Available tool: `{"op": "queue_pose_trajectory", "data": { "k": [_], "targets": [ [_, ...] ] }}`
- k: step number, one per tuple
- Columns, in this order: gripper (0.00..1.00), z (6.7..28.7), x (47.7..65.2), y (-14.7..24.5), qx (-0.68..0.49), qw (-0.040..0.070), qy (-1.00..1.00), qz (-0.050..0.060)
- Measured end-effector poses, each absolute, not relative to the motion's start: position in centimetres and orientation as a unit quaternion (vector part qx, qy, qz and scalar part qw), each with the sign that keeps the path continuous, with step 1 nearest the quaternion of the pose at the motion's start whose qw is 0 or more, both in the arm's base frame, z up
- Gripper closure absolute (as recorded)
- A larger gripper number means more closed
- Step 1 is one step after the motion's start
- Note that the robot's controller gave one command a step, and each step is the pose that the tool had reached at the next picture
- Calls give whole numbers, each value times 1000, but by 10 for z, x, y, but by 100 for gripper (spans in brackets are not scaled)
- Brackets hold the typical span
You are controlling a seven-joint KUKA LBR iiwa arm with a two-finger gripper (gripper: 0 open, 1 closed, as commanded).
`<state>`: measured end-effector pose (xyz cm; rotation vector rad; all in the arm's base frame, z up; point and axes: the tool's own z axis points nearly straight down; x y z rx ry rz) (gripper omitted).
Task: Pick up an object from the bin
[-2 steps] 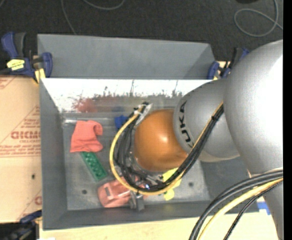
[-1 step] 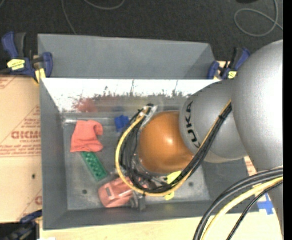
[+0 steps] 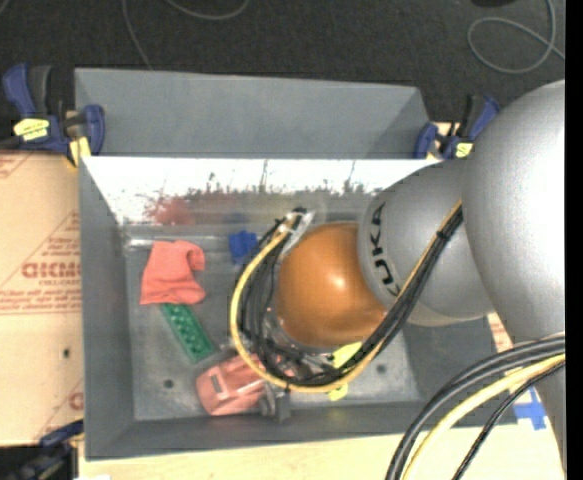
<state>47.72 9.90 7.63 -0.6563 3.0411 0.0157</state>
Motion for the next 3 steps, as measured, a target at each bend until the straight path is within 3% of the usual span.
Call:
{"op": "queue_pose_trajectory", "data": {
  "k": [1,3],
  "targets": [
    [100,79,476,99,-211,14,977,5],
    [100,114,477,97,-209,15,978,4]
  ]
}}
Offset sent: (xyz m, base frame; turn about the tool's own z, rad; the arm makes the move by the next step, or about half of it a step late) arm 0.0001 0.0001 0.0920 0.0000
